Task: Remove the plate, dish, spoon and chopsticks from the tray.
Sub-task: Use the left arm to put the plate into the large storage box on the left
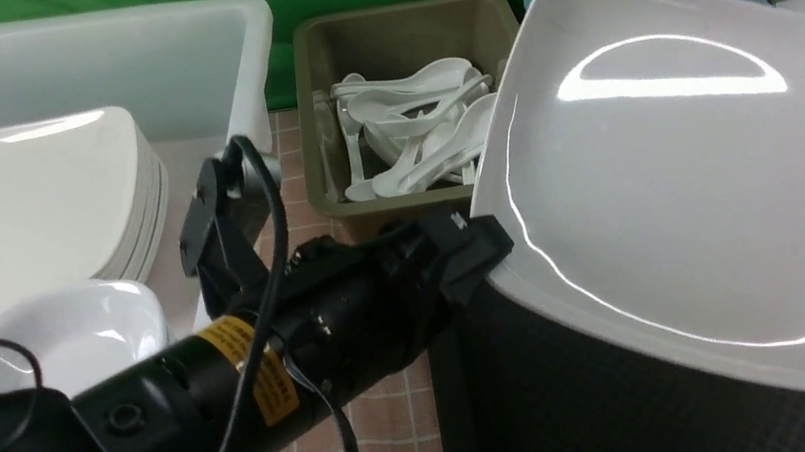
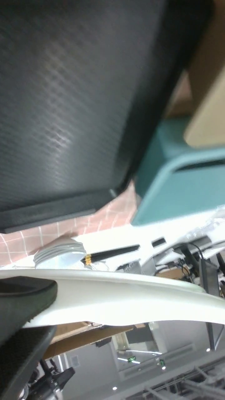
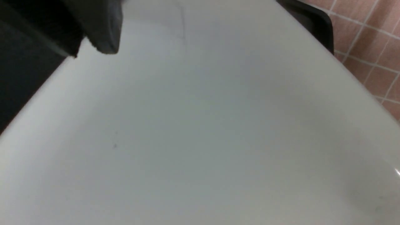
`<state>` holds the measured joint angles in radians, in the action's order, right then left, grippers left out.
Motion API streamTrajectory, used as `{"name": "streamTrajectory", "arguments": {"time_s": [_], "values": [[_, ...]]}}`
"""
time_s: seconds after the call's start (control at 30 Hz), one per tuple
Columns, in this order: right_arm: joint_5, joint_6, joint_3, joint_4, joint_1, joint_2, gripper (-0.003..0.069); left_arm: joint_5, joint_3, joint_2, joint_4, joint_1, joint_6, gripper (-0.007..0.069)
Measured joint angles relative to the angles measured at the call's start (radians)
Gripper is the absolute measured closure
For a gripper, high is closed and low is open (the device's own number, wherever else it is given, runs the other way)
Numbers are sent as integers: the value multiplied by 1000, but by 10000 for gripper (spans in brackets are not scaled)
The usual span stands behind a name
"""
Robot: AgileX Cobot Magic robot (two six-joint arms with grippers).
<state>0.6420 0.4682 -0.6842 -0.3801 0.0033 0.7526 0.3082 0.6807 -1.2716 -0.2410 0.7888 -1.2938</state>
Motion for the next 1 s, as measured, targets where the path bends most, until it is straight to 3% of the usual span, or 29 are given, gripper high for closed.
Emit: {"name": "streamTrajectory", "arguments": {"time_s": [0.17,0.3,0.37,0.4,0.5,0.63,0.67,0.77,0.83,0.87,1.0], "values": [[0,0,0,0,0,-1,492,-228,144,74,-88,-68,7,605],[0,0,0,0,0,-1,496,-489,275,141,-70,-194,129,605],[0,0,0,0,0,-1,496,-607,337,159,-11,-262,245,605],[0,0,0,0,0,-1,497,-706,393,169,90,-346,393,605],[0,0,0,0,0,-1,498,-846,476,170,264,-531,626,603],[-1,0,5,0,0,-1,498,-932,522,170,553,-842,917,601],[-1,0,6,0,0,-1,498,-935,522,170,553,-842,917,601],[-5,0,30,0,0,-1,498,-1022,532,145,818,-1195,1196,601],[-7,0,34,0,0,-1,498,-1057,533,124,913,-1276,1283,601],[-9,0,34,1,0,-1,498,-1112,534,85,1016,-1402,1405,600],[-17,0,34,1,0,-1,498,-1183,534,-16,1193,-1546,1570,599]]}}
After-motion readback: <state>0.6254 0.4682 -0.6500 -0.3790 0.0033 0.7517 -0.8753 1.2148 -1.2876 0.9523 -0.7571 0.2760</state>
